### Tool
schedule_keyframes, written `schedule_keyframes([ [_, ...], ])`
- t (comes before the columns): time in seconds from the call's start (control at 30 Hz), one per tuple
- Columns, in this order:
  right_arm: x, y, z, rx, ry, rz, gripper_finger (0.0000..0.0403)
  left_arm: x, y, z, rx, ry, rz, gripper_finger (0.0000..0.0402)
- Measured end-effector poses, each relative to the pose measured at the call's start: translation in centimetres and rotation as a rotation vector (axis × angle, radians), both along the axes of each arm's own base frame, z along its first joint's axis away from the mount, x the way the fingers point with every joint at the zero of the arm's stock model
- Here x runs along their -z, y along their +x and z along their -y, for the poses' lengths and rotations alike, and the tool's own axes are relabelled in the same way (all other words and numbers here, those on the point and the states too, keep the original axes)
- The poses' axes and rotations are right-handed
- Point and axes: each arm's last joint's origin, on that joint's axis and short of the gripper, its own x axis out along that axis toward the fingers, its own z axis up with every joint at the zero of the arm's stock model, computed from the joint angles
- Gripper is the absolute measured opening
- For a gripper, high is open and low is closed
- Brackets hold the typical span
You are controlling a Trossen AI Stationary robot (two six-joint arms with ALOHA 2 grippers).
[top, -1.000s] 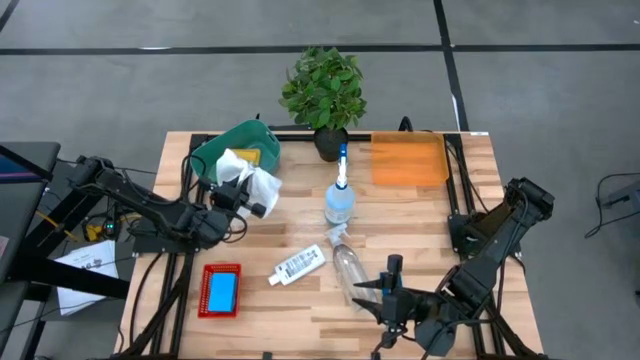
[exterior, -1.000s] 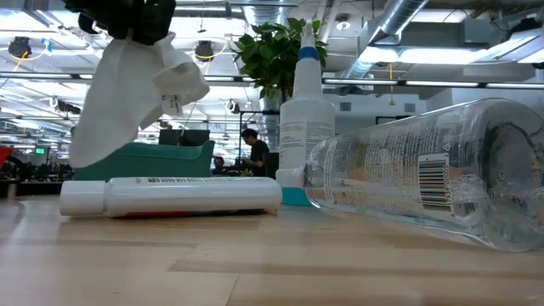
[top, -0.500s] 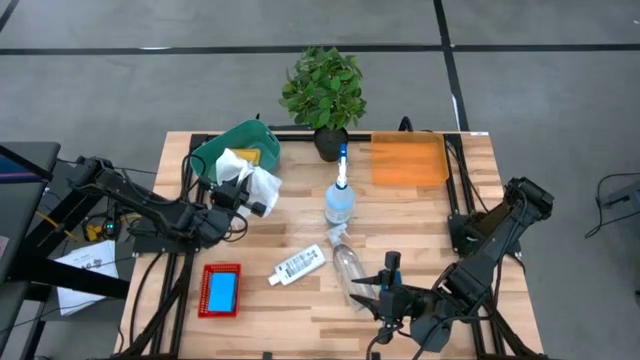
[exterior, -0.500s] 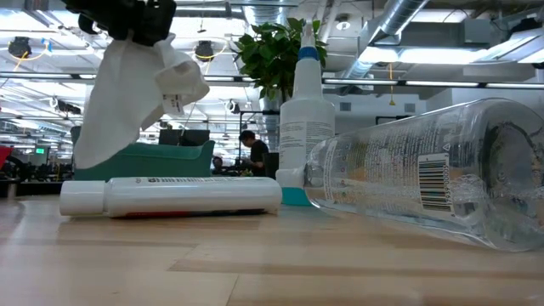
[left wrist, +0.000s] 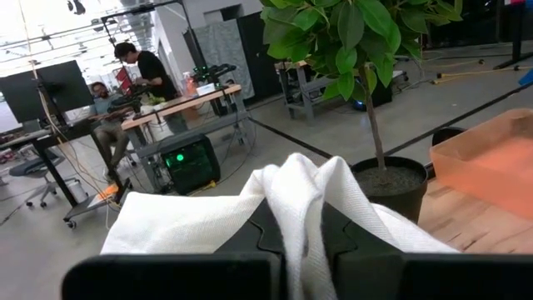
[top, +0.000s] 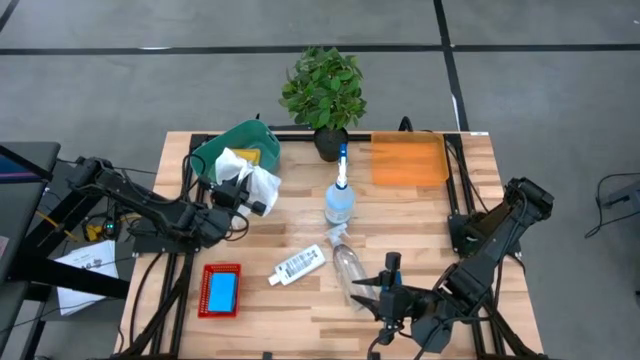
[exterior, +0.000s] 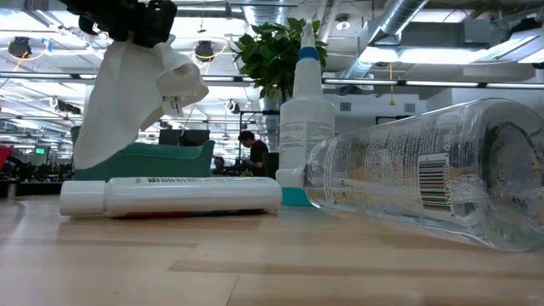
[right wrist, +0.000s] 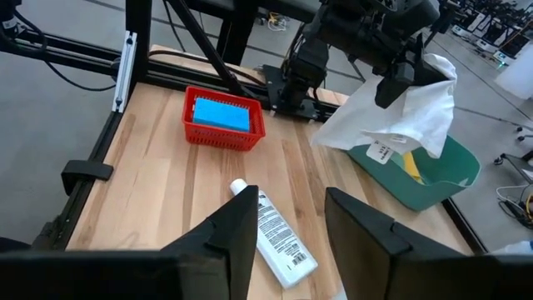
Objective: Pick & Place Kitchen Items
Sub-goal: Put the white towel into the green bin
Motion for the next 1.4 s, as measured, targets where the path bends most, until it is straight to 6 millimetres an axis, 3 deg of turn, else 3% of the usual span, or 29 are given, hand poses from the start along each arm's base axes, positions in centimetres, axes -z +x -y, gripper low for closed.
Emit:
schedule_keyframes([
  [0.83, 0.2, -0.8, -0.6, -0.023, -0.026, -0.018, 0.0133, 0.6, 0.1, -2.0, -0.103, 0.009, -0.028, 0.0006],
  [1.23, 0.3, -1.0, -0.6, -0.013, -0.053, -0.025, 0.0133, 0.8, 0.2, -5.6, -0.246, -0.002, -0.068, 0.0007],
  [1.4, 0.3, -1.1, -0.7, -0.017, -0.053, -0.025, 0.0133, 1.0, 0.3, -7.7, -0.209, -0.06, -0.083, 0.0007],
])
